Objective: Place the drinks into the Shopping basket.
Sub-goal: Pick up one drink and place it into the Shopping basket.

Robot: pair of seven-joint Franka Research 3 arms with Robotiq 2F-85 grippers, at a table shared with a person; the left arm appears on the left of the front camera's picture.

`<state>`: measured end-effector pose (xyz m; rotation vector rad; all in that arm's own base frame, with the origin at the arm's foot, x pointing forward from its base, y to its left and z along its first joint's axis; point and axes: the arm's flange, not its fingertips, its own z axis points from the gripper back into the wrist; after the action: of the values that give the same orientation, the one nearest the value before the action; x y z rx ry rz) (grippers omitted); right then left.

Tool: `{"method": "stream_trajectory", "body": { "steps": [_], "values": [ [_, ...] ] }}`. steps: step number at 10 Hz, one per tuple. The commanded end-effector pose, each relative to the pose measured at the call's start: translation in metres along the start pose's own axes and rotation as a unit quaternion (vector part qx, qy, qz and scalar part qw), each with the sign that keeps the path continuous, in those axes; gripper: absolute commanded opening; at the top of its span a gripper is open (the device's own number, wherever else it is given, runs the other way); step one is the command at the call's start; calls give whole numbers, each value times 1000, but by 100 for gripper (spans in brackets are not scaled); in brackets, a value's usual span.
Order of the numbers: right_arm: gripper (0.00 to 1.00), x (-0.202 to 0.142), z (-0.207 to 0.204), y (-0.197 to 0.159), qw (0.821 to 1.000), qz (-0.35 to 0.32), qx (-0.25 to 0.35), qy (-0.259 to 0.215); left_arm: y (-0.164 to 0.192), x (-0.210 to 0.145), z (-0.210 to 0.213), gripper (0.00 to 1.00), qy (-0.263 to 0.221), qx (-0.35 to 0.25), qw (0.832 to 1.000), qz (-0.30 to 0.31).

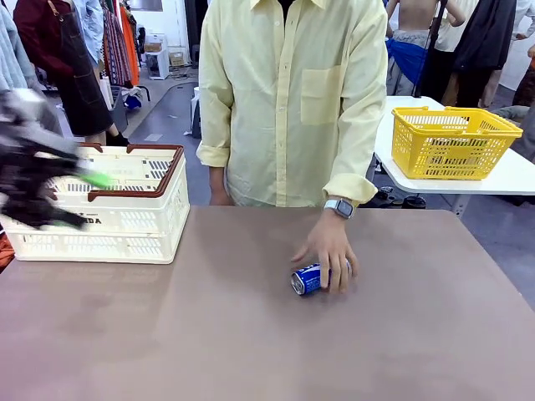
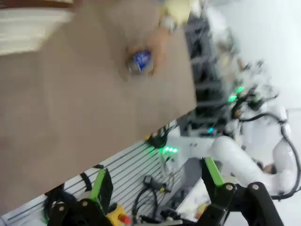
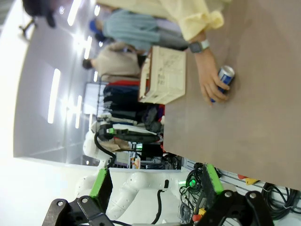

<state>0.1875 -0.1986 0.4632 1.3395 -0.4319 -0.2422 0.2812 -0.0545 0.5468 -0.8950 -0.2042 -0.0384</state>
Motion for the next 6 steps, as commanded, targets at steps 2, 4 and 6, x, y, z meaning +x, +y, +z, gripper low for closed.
{"method": "stream_trajectory", "body": {
  "steps": [2,4,6],
  "values": [
    [100,3,2,5,1000,11,11,-6,-56,-18,-170,100,35,82,995,-39],
    [100,3,2,5,1000,11,11,-6,-60,-21,-209,100,71,56,996,1],
    [100,3,2,5,1000,11,11,-6,-33,1,-115,100,14,7,999,45]
  ]
}}
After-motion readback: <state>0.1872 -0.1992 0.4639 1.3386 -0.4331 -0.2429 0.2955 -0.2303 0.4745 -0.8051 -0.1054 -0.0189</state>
